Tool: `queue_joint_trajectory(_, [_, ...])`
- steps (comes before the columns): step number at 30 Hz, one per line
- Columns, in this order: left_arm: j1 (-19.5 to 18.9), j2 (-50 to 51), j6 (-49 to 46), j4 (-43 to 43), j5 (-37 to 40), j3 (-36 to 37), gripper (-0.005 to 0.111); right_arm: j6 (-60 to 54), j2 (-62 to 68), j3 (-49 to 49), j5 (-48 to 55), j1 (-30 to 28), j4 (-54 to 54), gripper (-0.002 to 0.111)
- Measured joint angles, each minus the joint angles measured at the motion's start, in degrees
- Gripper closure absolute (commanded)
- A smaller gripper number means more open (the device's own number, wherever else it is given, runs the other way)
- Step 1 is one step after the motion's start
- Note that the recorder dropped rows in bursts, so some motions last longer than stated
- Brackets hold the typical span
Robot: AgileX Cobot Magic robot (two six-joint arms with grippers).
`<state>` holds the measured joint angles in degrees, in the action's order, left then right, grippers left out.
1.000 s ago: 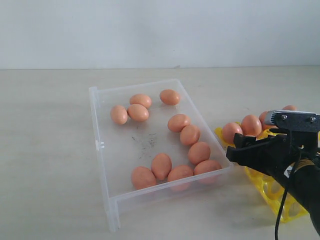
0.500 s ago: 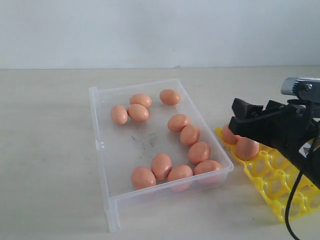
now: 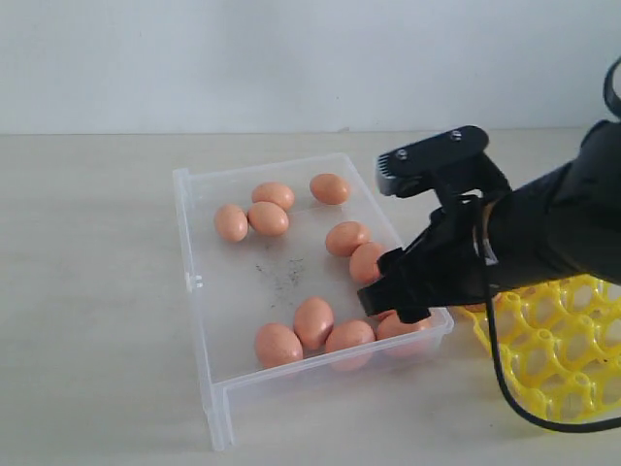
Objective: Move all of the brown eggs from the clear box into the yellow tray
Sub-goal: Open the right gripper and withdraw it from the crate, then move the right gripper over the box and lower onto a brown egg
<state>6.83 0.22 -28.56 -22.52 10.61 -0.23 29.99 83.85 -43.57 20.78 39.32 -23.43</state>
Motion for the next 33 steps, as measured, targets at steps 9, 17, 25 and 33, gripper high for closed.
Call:
queue_joint_trajectory(9, [0.0,0.0,0.0,0.0,0.0,0.0,0.029,-25.33,1.12,-7.93,-7.56,5.04,16.74,0.079])
queue_joint_trajectory(17, [0.0,0.0,0.0,0.0,0.0,0.0,0.029,-24.8,8.78,-20.54,-2.74,4.48,19.89,0.044])
queue_joint_trajectory(25, [0.0,0.0,0.0,0.0,0.0,0.0,0.029,-29.51,28.78,-39.86,15.62,4.06,19.52,0.04])
queue_joint_trajectory(33, [0.0,0.0,0.0,0.0,0.0,0.0,0.029,-31.02,41.55,-57.17,23.26,4.06,11.65,0.04])
